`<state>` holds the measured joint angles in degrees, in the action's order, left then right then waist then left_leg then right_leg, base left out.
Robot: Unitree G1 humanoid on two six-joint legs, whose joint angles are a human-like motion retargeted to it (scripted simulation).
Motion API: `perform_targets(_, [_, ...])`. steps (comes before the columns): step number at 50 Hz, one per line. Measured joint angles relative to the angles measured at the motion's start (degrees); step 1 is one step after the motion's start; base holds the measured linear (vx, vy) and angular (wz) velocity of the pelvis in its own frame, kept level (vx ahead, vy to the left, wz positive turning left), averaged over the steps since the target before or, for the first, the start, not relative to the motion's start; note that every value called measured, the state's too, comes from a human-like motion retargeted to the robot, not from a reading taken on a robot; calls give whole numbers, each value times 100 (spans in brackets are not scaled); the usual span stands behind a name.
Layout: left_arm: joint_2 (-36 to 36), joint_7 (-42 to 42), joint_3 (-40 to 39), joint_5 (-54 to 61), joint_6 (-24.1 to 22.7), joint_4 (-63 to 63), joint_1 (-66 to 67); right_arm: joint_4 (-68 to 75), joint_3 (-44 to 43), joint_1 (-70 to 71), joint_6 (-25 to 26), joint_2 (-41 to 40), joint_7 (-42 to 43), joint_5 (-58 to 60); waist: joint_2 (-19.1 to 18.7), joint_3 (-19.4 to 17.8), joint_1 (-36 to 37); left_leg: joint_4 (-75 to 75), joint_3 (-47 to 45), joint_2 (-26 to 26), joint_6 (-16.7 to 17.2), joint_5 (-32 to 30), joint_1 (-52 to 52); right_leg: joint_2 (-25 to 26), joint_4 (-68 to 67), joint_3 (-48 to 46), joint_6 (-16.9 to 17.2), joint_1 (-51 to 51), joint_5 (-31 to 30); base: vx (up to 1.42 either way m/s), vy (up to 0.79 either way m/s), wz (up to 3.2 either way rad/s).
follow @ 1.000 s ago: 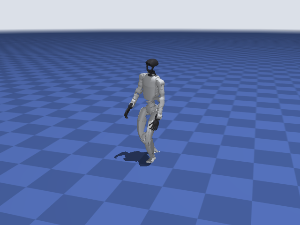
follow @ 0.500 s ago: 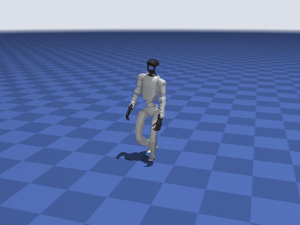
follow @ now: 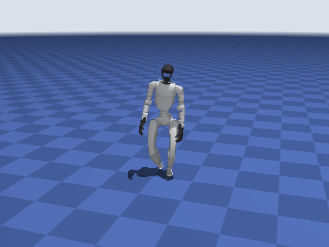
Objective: Walk
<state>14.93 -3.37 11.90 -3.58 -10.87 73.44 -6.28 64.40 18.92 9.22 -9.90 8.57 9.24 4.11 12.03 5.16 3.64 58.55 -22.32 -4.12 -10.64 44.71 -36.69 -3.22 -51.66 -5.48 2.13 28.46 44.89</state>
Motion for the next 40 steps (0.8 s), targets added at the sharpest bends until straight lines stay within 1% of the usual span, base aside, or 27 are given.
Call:
perform_targets(3, [-25,27,27,57,-3,34,5,116,39,0,3,15,-2,22,19,37,88,-69,0,-27,-12,12,-124,-67,76,-155,12,43,-25,3,1,56])
perform_targets(7, [-56,101,60,121,-15,73,50,269,88,-47,-4,28,-54,47,72,114,154,-388,-6,68,4,-33,-138,-214,156,-319,39,40,-31,8,4,52])
perform_targets(15, [-162,238,143,162,-57,177,312,492,145,-154,-19,13,-177,33,170,230,164,-992,115,528,-1,-86,233,-582,-21,-436,104,-122,57,14,8,34])
perform_targets(18, [-200,235,201,149,-64,237,415,533,144,-230,-24,21,-186,21,230,217,95,-1026,159,766,-10,-54,421,-844,-474,-370,183,-134,92,16,8,34])
perform_targets(20, [-202,216,244,138,-74,278,399,541,125,-238,-29,52,-199,-10,380,130,-2,-1521,176,1201,-74,-172,835,-1191,-799,-291,279,-220,71,19,9,40])
perform_targets(22, [-235,180,301,123,-77,283,439,523,123,-302,-37,71,-180,-33,421,100,-74,-1520,182,1357,-70,-142,968,-1468,-1331,-282,314,-157,-93,16,7,25])
perform_targets(24, [-259,144,364,111,-75,287,425,474,119,-327,-40,120,-174,-83,500,30,-169,-1895,209,1686,-107,-231,1295,-1834,-1928,-226,329,-71,-373,15,7,21])
perform_targets(25, [-274,122,404,104,-75,283,448,457,124,-365,-45,128,-164,-104,510,4,-217,-1845,217,1748,-92,-211,1343,-1968,-2258,-197,315,-7,-520,14,6,20])
perform_targets(26, [-278,94,431,96,-64,278,409,415,123,-357,-40,166,-162,-143,529,-28,-275,-2161,265,1927,-117,-313,1545,-2079,-2543,-80,302,132,-646,14,6,20])
perform_targets(28, [-290,32,505,76,-51,264,401,365,128,-405,-45,200,-134,-184,557,-88,-404,-2289,319,2112,-105,-360,1742,-2261,-3054,81,242,354,-780,14,4,21])
perform_targets(30, [-280,-46,534,62,-8,246,300,299,143,-388,-43,250,-109,-229,485,-101,-502,-2744,426,2237,-123,-481,2032,-2243,-3332,237,156,693,-838,16,4,6])
perform_targets(32, [-272,-125,587,43,13,223,253,266,159,-438,-55,267,-71,-255,448,-126,-620,-2790,475,2260,-89,-466,2172,-2262,-3438,286,74,955,-750,16,2,1])
perform_targets(35, [-264,-240,622,32,37,181,133,223,187,-493,-63,293,-6,-298,350,-121,-751,-3012,529,2238,-31,-483,2399,-2171,-3225,277,12,1372,-645,16,0,-8])
perform_targets(37, [-257,-307,620,39,39,156,4,207,204,-498,-62,307,29,-325,206,-51,-769,-3379,561,2156,-2,-561,2570,-1989,-2793,143,-7,1643,-662,18,0,-26])
perform_targets(40, [-248,-392,644,56,-3,98,-124,204,224,-558,-57,294,56,-341,112,48,-806,-3628,573,2076,74,-635,2703,-1813,-2051,-44,81,1938,-733,17,-3,-26])
